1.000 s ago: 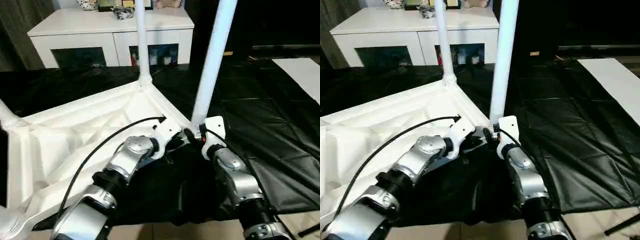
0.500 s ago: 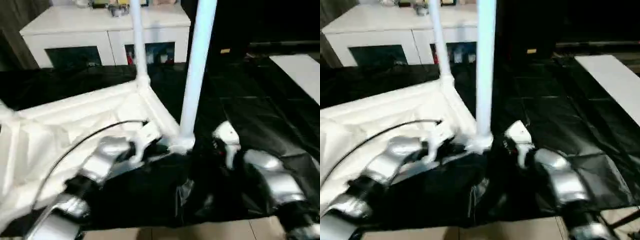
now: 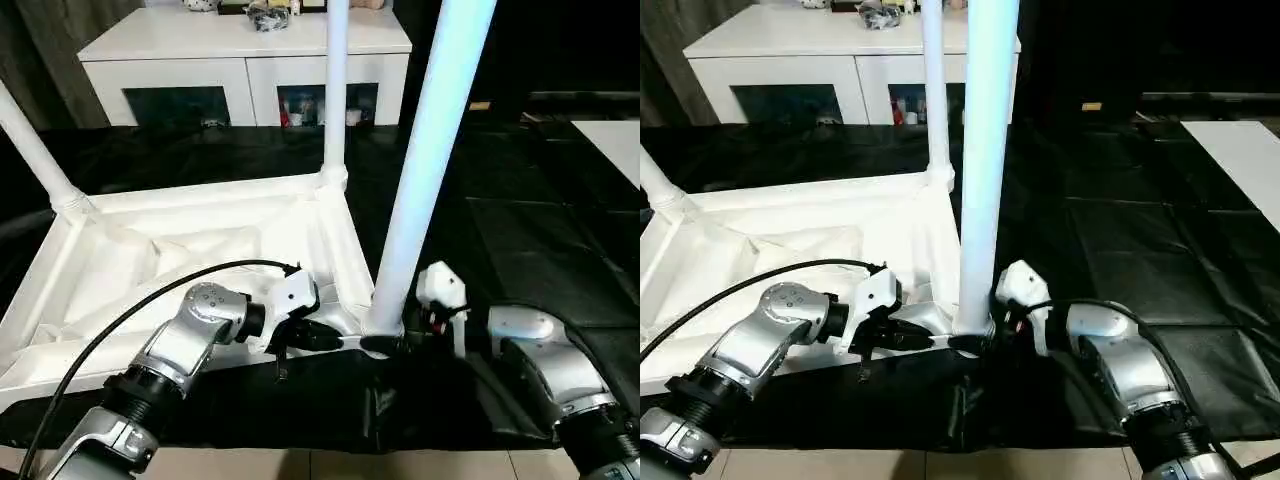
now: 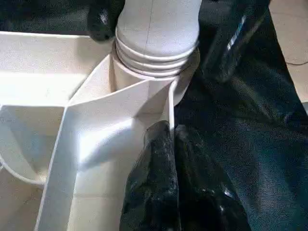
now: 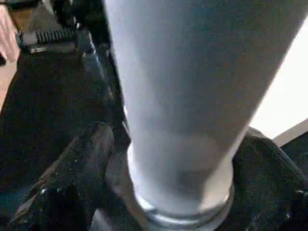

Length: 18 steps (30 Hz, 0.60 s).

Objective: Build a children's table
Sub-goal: Rotate leg to tighten

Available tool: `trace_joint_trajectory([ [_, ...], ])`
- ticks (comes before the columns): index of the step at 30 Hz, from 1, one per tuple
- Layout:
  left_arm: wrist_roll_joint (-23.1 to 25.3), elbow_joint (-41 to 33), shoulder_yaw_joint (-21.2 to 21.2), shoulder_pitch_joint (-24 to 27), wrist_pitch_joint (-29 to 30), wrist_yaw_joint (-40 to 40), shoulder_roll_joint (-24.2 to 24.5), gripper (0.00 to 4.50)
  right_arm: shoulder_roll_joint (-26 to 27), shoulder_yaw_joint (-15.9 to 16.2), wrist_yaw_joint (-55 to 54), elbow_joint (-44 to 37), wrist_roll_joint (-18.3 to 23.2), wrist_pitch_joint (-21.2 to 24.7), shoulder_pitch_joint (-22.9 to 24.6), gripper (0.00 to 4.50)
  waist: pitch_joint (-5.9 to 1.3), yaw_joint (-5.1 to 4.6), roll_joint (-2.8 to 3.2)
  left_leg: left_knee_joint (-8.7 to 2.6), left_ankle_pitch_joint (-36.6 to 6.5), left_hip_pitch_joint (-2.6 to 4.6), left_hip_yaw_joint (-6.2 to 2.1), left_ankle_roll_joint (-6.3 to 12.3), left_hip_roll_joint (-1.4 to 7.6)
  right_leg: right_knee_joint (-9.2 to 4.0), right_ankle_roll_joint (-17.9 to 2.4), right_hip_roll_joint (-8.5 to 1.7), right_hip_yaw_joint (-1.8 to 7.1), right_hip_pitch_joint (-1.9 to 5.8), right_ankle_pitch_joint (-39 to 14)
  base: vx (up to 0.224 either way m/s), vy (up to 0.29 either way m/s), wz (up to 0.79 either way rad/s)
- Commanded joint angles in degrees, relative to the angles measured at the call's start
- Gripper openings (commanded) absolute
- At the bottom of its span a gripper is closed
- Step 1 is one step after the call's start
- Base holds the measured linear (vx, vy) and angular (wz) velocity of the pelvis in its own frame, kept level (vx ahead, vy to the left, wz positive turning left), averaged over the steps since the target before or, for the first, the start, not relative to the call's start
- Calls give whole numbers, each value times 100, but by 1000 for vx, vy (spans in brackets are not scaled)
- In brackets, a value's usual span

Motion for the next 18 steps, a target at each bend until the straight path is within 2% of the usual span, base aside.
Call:
trace_joint_trajectory([
  [1,103,-30,-190,90,101,-121,43,0,-64,53,77,67,-89,-55,-4,351,-285,-24,-77,-364,-980,-3,-20,438,198,-290,-1366,-272,211,275,-878,0,0,0],
  [3,104,-42,-192,91,110,-115,47,0,-67,52,83,76,-86,-57,-9,320,-286,-26,-76,-361,-973,1,-19,444,198,-288,-1371,-259,210,270,-832,0,0,0],
  [8,122,-53,-196,97,138,-96,42,0,-38,35,46,124,-118,-83,-57,275,-292,-27,-74,-350,-897,-10,-19,483,191,-276,-1390,-254,203,280,-723,0,0,0],
  [14,158,-16,-206,93,145,-80,47,0,-44,104,19,173,-202,-191,-44,265,-300,-27,-80,-340,-848,-11,-19,500,189,-268,-1405,-252,201,284,-682,0,0,0],
  [16,235,137,-140,44,194,208,-44,0,108,38,-472,395,-373,-223,-75,265,-301,-30,-81,-336,-826,-8,-17,503,184,-265,-1417,-254,201,277,-669,0,0,0],
  [18,306,301,-70,-20,206,504,-145,0,230,-16,-876,567,-509,-250,-115,264,-245,-65,-69,-380,-1145,-8,-18,392,173,-341,-1317,-253,186,259,-1221,0,0,0],
])
